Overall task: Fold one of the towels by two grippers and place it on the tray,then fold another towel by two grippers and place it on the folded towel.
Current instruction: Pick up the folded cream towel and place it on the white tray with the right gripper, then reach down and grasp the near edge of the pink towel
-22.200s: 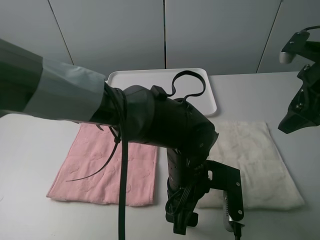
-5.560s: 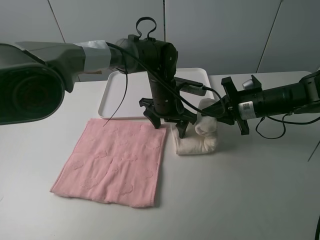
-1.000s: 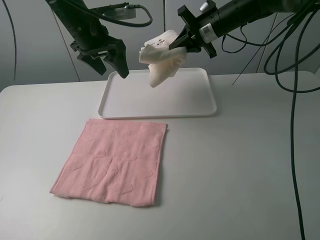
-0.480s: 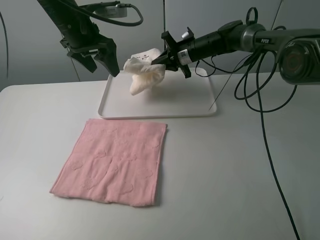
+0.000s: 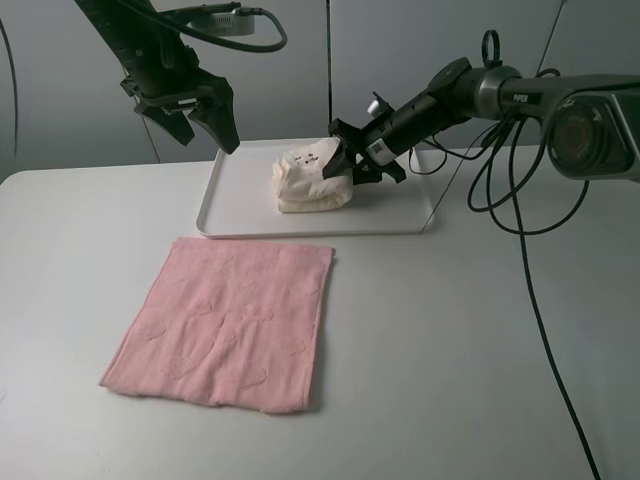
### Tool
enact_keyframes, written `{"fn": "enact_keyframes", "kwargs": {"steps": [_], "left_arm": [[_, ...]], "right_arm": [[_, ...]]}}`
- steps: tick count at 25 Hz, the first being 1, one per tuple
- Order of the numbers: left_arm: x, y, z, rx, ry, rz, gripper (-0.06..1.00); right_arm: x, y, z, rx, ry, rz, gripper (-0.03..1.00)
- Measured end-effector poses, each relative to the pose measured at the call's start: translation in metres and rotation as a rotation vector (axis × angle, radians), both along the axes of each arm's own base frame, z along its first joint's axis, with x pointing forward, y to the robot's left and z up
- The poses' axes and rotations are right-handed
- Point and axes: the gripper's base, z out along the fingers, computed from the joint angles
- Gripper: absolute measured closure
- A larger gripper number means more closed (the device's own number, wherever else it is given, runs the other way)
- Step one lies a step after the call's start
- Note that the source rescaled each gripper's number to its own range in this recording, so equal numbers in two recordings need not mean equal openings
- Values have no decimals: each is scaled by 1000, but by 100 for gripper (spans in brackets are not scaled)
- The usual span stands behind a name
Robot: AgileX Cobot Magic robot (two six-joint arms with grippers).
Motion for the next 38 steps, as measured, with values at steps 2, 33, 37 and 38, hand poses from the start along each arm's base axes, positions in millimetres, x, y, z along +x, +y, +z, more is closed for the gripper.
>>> {"fn": "enact_keyframes", "kwargs": {"steps": [2, 33, 37, 38], "left_arm": [[0, 0, 0, 0, 0, 0, -4], [-159, 69, -48, 196, -26, -188, -4], [-177, 74, -41, 217, -131, -326, -4], [-179, 75, -38, 228, -154, -374, -4]], "right_arm": [[-4, 1, 2, 8, 14, 47, 15], [-167, -46, 186, -275, -362, 390, 17], [-206, -9, 174, -305, -378, 601, 17], [-215, 3, 172, -324, -385, 660, 17]]}}
